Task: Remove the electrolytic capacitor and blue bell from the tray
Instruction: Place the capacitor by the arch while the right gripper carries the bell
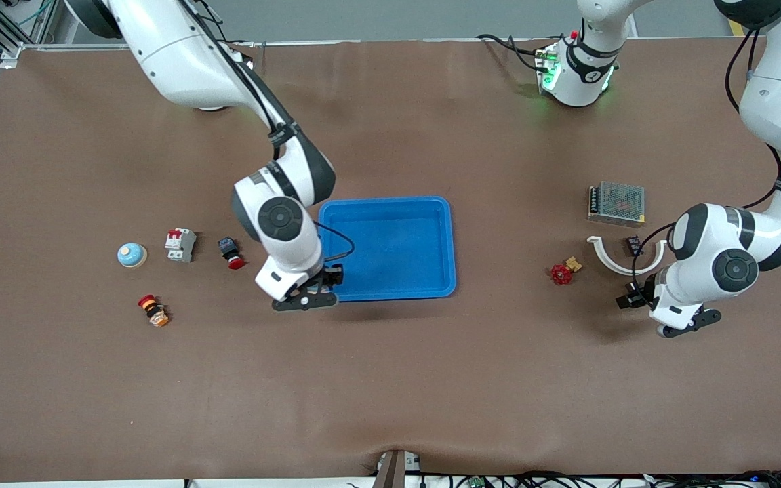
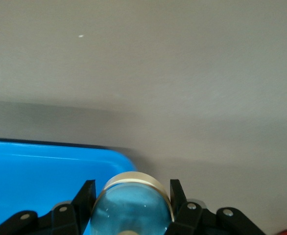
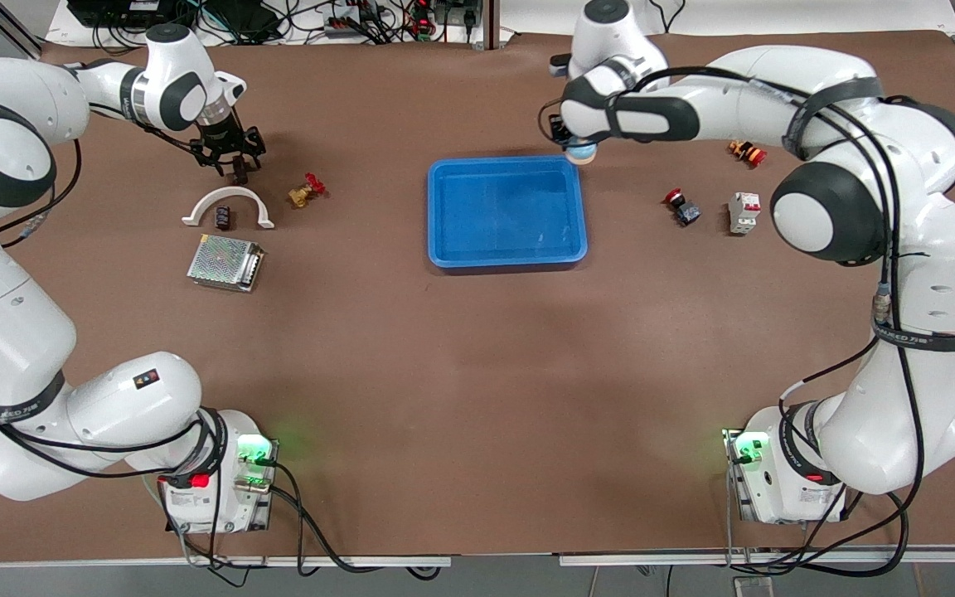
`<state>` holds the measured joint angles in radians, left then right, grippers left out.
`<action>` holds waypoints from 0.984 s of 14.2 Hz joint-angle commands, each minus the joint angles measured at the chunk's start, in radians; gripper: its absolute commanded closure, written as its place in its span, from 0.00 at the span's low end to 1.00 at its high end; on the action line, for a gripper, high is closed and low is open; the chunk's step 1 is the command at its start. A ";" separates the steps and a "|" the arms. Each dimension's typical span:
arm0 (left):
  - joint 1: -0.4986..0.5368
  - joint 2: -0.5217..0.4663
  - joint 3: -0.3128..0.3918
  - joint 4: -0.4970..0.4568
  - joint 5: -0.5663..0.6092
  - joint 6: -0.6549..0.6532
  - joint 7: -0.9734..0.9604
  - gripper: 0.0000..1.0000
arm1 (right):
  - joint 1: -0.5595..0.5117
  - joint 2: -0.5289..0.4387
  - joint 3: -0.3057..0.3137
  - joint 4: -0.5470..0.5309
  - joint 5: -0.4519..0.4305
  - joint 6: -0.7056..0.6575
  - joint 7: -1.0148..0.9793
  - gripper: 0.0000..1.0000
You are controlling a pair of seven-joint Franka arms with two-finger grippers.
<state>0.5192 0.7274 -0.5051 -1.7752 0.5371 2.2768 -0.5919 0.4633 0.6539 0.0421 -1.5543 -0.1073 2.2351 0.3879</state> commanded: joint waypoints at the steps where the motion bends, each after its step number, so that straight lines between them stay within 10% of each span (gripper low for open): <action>1: 0.010 -0.032 -0.015 -0.012 0.012 0.003 -0.014 0.00 | -0.090 -0.039 0.016 -0.027 -0.008 -0.031 -0.217 0.56; 14: 0.012 -0.181 -0.164 0.121 0.006 -0.261 -0.006 0.00 | -0.422 -0.011 0.022 -0.256 -0.006 0.323 -0.965 0.56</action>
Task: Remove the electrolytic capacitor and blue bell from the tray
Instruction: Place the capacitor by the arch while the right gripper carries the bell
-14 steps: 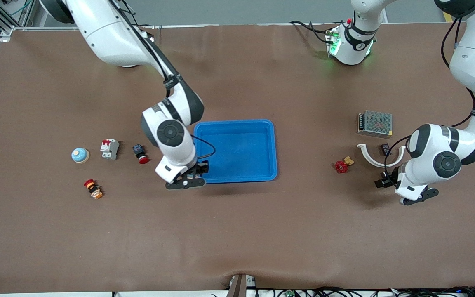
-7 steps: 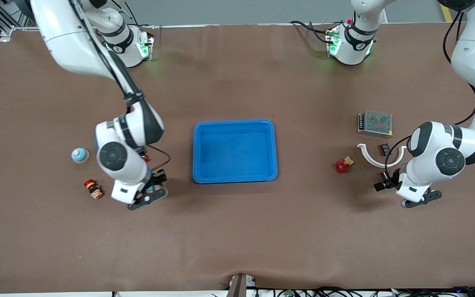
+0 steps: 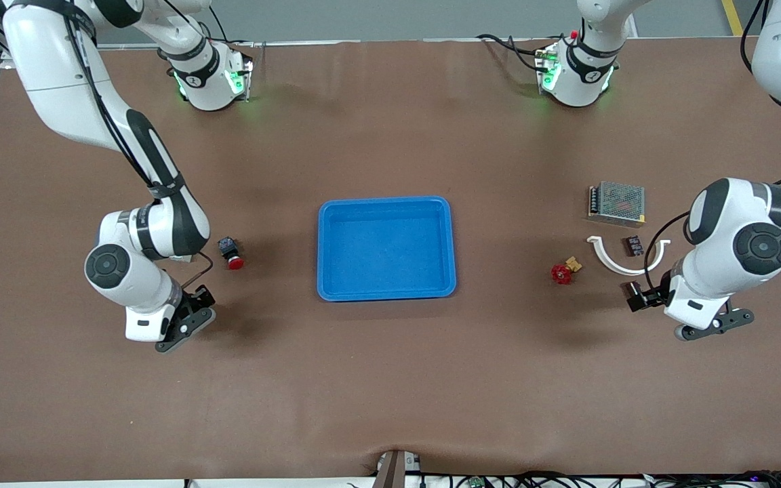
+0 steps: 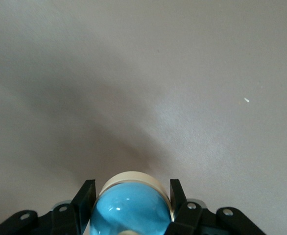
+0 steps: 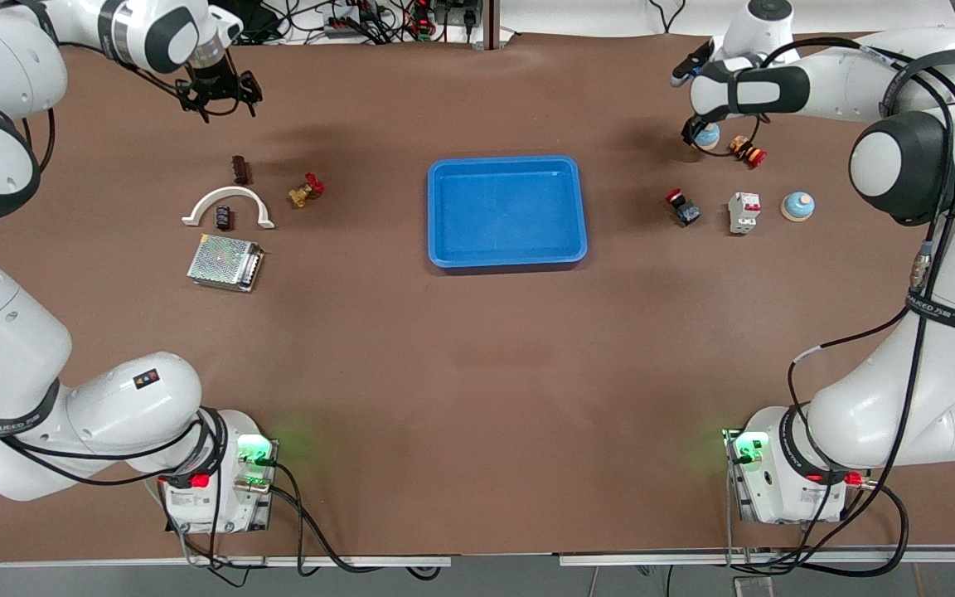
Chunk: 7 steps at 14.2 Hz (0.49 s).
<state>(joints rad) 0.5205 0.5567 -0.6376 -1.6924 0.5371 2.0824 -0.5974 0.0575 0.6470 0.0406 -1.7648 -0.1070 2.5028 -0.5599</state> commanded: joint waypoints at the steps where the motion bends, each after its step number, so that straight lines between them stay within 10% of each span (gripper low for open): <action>1: 0.010 -0.011 -0.049 0.068 0.006 -0.100 0.001 0.00 | -0.016 -0.001 0.024 -0.062 -0.006 0.089 -0.015 0.56; 7: 0.013 -0.053 -0.148 0.188 0.004 -0.294 0.002 0.00 | -0.018 0.020 0.024 -0.067 -0.003 0.120 -0.014 0.54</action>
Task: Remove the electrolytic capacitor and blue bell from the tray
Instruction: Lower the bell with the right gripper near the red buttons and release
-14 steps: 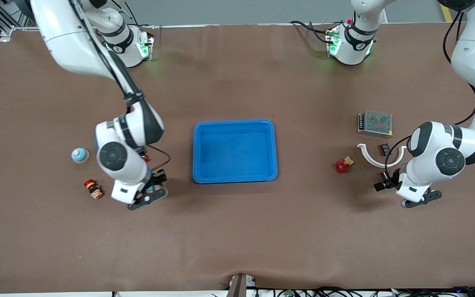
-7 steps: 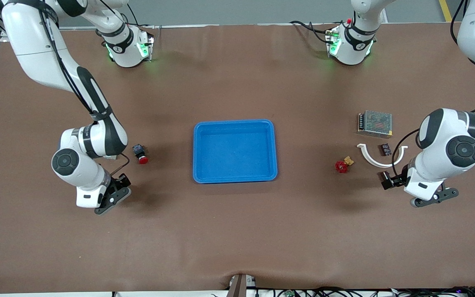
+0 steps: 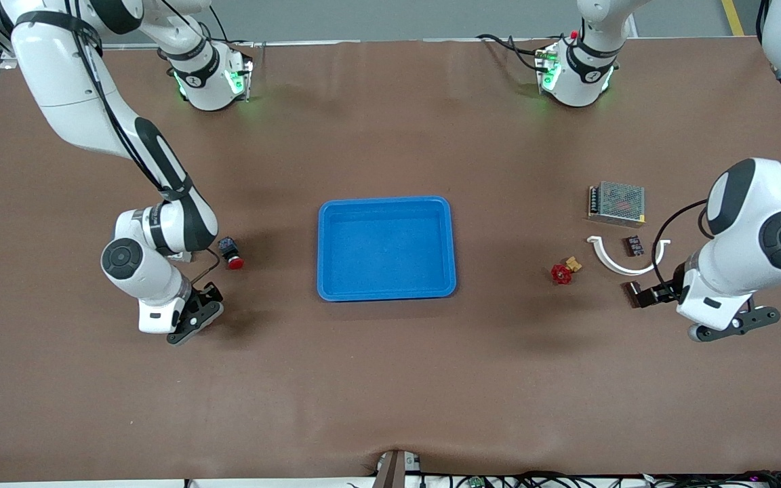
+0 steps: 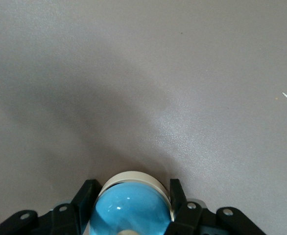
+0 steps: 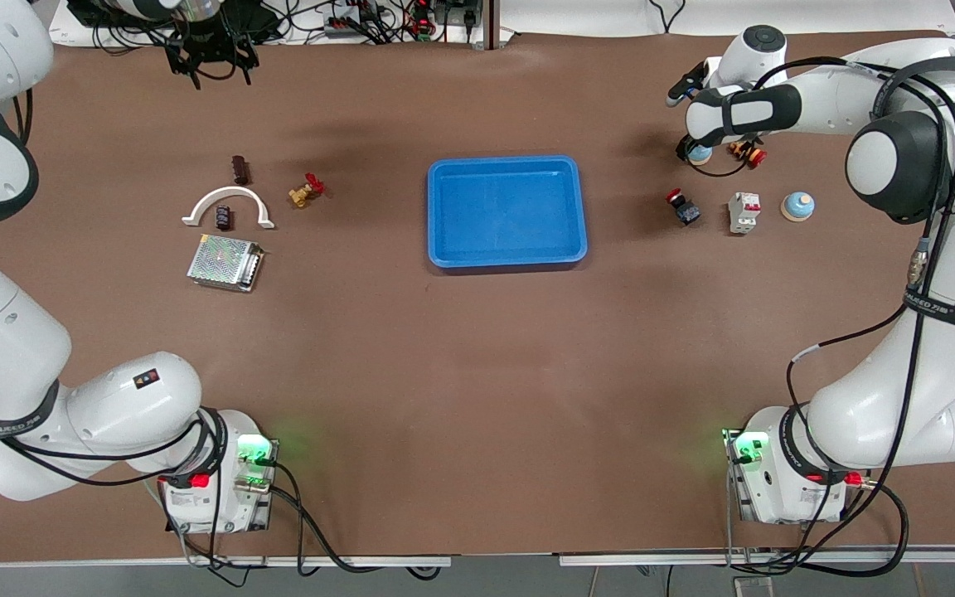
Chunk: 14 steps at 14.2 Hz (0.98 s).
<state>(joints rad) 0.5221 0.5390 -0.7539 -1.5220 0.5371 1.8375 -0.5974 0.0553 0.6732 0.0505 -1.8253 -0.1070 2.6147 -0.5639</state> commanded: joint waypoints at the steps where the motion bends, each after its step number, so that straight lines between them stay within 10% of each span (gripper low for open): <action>1: 0.012 -0.051 -0.038 0.019 -0.005 -0.061 0.002 0.00 | -0.015 -0.006 0.014 -0.006 -0.003 0.008 -0.007 0.26; 2: 0.012 -0.069 -0.038 0.019 -0.026 -0.061 0.002 0.00 | -0.015 -0.006 0.015 0.000 0.001 -0.002 0.002 0.00; 11: -0.005 -0.201 -0.019 0.072 -0.198 -0.153 0.125 0.00 | 0.080 -0.147 0.019 0.239 0.110 -0.605 0.293 0.00; 14: -0.084 -0.293 0.123 0.080 -0.328 -0.175 0.168 0.00 | 0.120 -0.280 0.020 0.238 0.110 -0.792 0.423 0.00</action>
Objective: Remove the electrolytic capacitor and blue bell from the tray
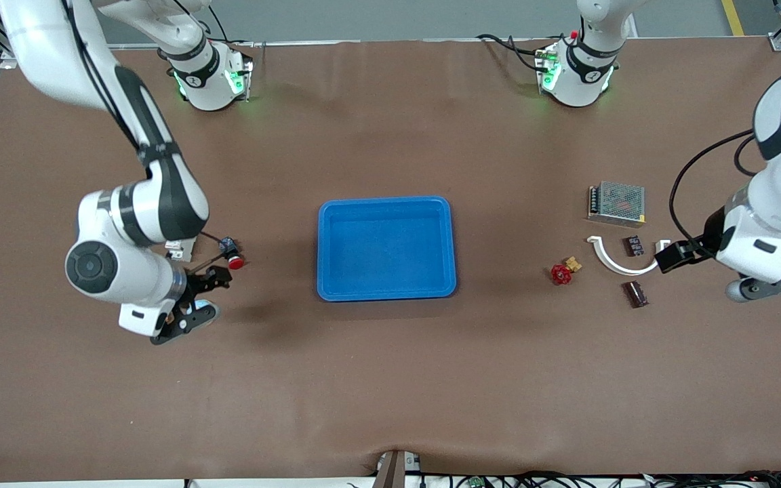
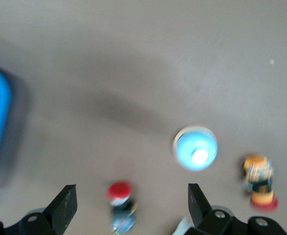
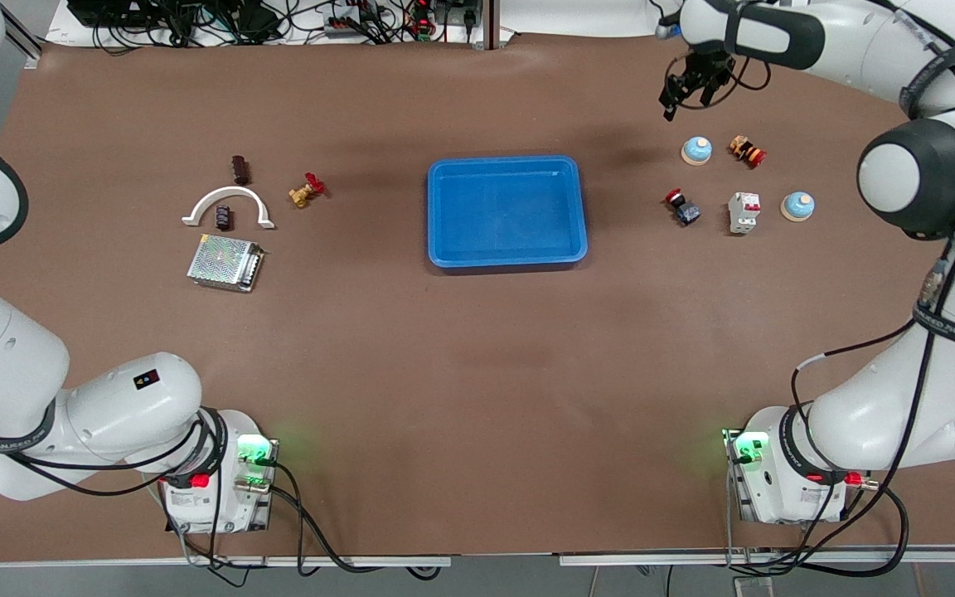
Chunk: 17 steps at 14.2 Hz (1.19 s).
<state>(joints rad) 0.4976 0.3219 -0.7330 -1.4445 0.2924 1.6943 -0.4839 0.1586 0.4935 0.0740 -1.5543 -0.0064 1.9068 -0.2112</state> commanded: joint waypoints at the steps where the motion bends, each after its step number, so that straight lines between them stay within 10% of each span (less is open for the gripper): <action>1: -0.106 -0.107 0.188 0.003 -0.141 -0.044 0.098 0.00 | 0.022 -0.142 -0.003 -0.033 0.009 -0.136 0.082 0.00; 4: -0.227 -0.164 0.416 -0.005 -0.310 -0.071 0.180 0.00 | 0.022 -0.251 -0.005 -0.041 0.011 -0.242 0.107 0.00; 17: -0.450 -0.322 0.608 -0.053 -0.300 -0.180 0.182 0.00 | -0.221 -0.589 -0.014 -0.046 -0.003 -0.503 0.093 0.00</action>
<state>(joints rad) 0.0947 0.0496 -0.1781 -1.4507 -0.0105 1.5239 -0.3132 -0.0209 -0.0492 0.0468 -1.5660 -0.0069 1.3979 -0.1145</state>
